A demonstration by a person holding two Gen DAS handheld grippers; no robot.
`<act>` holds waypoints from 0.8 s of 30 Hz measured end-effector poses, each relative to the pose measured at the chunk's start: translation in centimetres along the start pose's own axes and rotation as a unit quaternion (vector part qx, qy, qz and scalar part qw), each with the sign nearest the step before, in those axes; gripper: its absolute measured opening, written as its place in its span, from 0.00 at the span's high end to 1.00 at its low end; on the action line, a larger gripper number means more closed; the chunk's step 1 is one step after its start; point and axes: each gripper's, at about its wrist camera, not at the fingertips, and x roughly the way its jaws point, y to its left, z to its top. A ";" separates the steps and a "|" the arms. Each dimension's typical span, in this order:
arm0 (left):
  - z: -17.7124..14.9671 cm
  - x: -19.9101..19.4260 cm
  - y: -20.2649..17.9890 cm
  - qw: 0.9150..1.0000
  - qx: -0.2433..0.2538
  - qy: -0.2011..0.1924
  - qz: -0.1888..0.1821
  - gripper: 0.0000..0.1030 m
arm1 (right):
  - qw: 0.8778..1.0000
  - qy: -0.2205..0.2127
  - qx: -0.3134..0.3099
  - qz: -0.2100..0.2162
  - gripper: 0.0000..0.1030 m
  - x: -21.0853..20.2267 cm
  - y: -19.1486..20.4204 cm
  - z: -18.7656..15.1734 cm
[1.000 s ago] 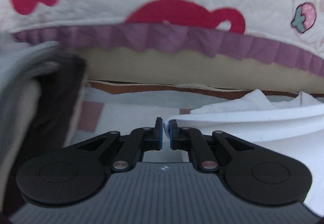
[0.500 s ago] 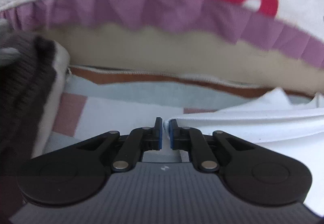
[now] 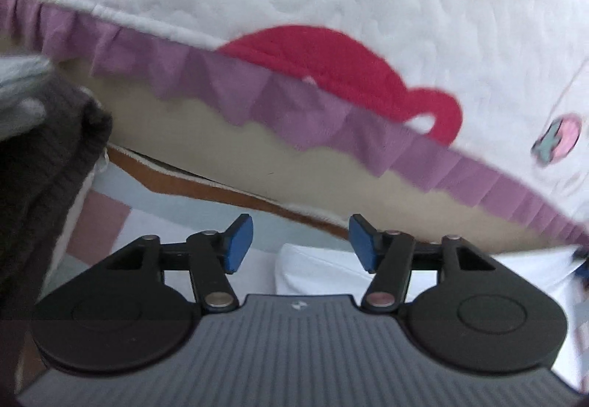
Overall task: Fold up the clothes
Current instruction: 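Open both tools and release the folded hem onto the shirt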
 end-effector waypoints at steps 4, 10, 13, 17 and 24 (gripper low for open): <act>-1.1 -1.4 -0.3 0.999 0.007 -0.009 -0.045 0.43 | 0.998 -0.037 0.051 0.024 0.48 -1.3 -1.9 0.4; -5.3 -3.0 -4.7 0.992 0.119 0.032 -0.007 0.43 | 0.951 -0.081 -0.278 -0.106 0.48 -2.4 4.0 -3.6; -7.0 -1.6 -6.7 0.982 0.173 0.068 0.015 0.43 | 0.964 -0.055 -0.250 -0.075 0.48 -1.1 3.9 -4.9; -8.5 0.5 -8.3 0.958 0.262 0.061 0.096 0.43 | 0.967 -0.026 -0.241 -0.080 0.48 1.2 4.0 -5.4; -6.4 -0.7 -6.7 0.962 0.211 0.016 0.172 0.45 | 0.966 0.011 -0.242 -0.090 0.44 2.3 4.0 -6.4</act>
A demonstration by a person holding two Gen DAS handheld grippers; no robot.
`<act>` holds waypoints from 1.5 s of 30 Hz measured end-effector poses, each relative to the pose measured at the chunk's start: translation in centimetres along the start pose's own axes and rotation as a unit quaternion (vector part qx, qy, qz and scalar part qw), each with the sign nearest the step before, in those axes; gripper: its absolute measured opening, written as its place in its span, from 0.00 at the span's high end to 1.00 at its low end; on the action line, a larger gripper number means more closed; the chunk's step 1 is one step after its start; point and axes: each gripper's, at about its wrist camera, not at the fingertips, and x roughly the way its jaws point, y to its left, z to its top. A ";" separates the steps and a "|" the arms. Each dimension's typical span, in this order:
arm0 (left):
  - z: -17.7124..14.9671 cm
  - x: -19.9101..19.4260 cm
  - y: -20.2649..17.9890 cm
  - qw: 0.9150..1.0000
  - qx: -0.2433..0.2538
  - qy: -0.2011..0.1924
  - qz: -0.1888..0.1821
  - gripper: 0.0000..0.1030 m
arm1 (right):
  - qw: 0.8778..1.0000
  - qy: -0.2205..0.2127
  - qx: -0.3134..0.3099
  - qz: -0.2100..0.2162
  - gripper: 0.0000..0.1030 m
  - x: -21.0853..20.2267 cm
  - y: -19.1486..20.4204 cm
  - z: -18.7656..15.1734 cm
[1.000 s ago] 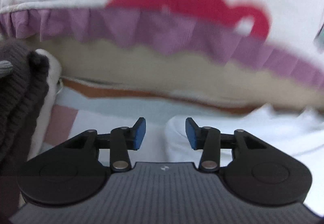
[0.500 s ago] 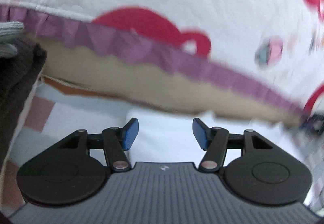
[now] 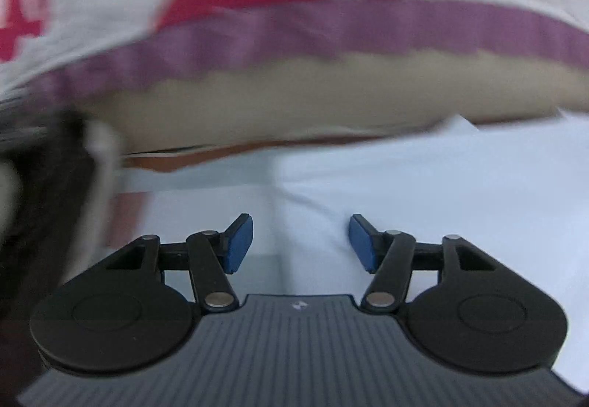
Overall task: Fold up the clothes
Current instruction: 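Open both tools and release the folded hem onto the shirt, then pinch the folded white shirt edge with the right tool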
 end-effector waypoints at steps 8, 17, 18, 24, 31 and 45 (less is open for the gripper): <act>-5.8 -7.0 2.3 0.985 -0.082 0.010 -0.149 0.44 | 0.999 -0.005 0.029 -0.013 0.44 -7.0 -0.8 -6.2; -8.9 -6.3 3.0 0.975 -0.148 0.104 -0.131 0.44 | 0.998 0.046 0.006 0.040 0.37 -9.0 0.2 -13.0; -9.1 -6.4 3.1 0.973 -0.153 0.105 -0.134 0.44 | 0.998 0.047 -0.020 0.048 0.76 -9.5 0.7 -13.2; -10.8 -7.7 2.0 0.991 -0.058 0.085 -0.089 0.41 | 0.983 0.072 -0.156 -0.063 0.96 -11.0 2.1 -15.0; -12.4 -9.3 4.4 0.990 -0.076 0.107 -0.058 0.37 | 0.978 0.059 -0.145 -0.140 0.87 -12.0 2.4 -16.1; -11.6 -14.7 5.3 0.983 -0.142 -0.017 -0.112 0.41 | 0.949 0.047 0.288 0.115 0.38 -11.3 -2.0 -21.4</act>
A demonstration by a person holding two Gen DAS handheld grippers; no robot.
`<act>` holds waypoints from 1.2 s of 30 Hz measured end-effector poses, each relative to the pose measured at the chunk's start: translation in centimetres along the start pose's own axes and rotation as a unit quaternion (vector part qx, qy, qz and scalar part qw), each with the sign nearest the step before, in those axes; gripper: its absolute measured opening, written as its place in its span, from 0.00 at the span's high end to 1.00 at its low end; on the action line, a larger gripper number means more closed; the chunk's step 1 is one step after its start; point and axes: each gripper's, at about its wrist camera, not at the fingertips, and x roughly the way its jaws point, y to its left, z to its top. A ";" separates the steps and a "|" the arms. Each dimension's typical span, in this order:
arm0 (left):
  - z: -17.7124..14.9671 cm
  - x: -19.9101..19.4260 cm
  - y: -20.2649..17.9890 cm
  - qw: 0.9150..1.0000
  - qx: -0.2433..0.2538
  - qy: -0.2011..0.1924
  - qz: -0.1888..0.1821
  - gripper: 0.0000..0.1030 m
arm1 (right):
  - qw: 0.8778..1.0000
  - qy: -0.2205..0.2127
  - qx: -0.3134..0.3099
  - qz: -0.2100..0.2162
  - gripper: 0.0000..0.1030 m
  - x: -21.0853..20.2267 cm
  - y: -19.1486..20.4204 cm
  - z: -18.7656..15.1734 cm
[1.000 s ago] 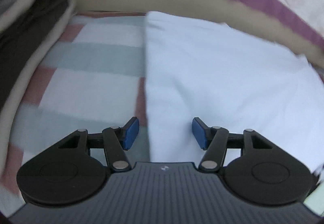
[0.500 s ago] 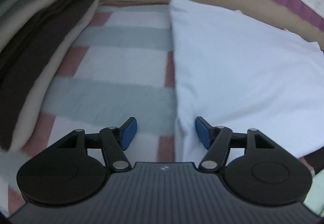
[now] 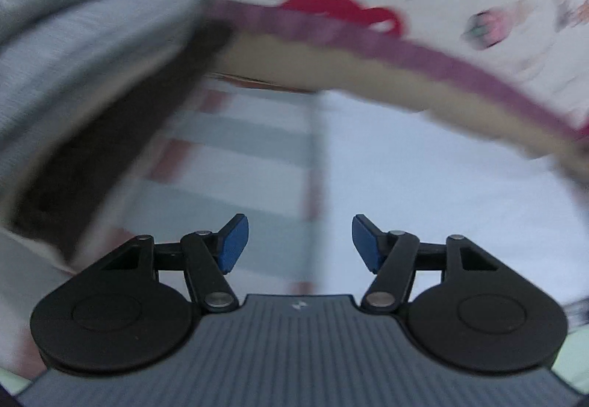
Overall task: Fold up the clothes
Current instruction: 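Pinch the folded white shirt edge with the right tool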
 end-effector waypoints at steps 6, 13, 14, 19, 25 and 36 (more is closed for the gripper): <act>-2.6 2.3 -5.8 0.996 0.037 0.052 -0.056 0.41 | 0.993 -0.089 0.074 0.032 0.36 1.1 -1.1 0.9; -3.4 3.7 -8.9 0.992 0.107 0.050 -0.048 0.41 | 0.986 -0.158 -0.026 0.039 0.84 1.3 2.8 3.2; -3.7 3.8 -8.6 0.991 0.108 0.060 -0.044 0.41 | 0.984 -0.170 -0.045 0.040 0.85 0.1 3.4 3.1; -4.8 4.0 -6.5 0.990 0.081 0.110 -0.025 0.41 | 0.981 -0.169 -0.094 -0.020 0.89 -0.9 3.1 3.7; -3.4 2.5 -3.4 0.994 0.023 0.106 0.010 0.41 | 0.983 -0.165 -0.076 -0.029 0.89 -1.1 1.1 3.6; -4.1 2.4 4.8 0.966 -0.205 0.149 -0.057 0.40 | 0.988 -0.144 -0.048 -0.004 0.80 -1.1 0.3 3.8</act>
